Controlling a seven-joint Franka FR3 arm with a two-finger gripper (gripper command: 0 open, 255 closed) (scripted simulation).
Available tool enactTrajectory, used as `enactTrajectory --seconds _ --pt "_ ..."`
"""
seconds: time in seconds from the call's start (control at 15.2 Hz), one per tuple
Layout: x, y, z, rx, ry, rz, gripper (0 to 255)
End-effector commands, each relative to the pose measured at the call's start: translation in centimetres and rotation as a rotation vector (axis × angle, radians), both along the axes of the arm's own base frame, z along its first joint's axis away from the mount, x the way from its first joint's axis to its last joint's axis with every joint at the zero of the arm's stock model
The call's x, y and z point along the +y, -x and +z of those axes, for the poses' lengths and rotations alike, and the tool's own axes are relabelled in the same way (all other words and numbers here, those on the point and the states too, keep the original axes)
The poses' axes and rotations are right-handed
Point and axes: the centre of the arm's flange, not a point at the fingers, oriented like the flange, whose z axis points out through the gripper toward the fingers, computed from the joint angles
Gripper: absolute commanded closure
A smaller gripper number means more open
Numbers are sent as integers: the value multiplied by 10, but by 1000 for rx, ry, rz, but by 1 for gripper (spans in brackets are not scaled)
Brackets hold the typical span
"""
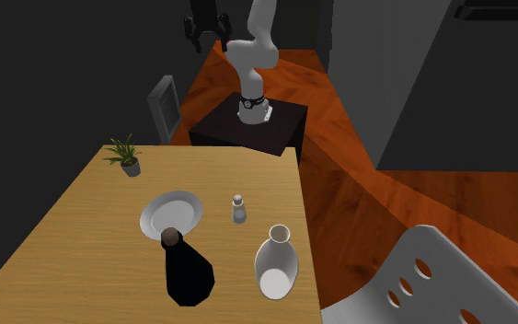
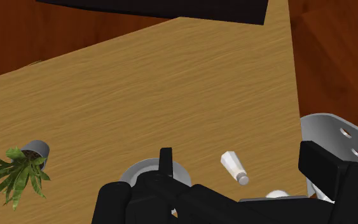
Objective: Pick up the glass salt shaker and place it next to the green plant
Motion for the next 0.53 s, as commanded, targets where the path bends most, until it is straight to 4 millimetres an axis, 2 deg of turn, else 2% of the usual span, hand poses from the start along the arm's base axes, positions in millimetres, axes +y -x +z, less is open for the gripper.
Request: enactTrajectory --seconds 0.0,0.46 --pt "0 0 0 0 0 0 0" --pt "48 -69 -53 59 21 -22 0"
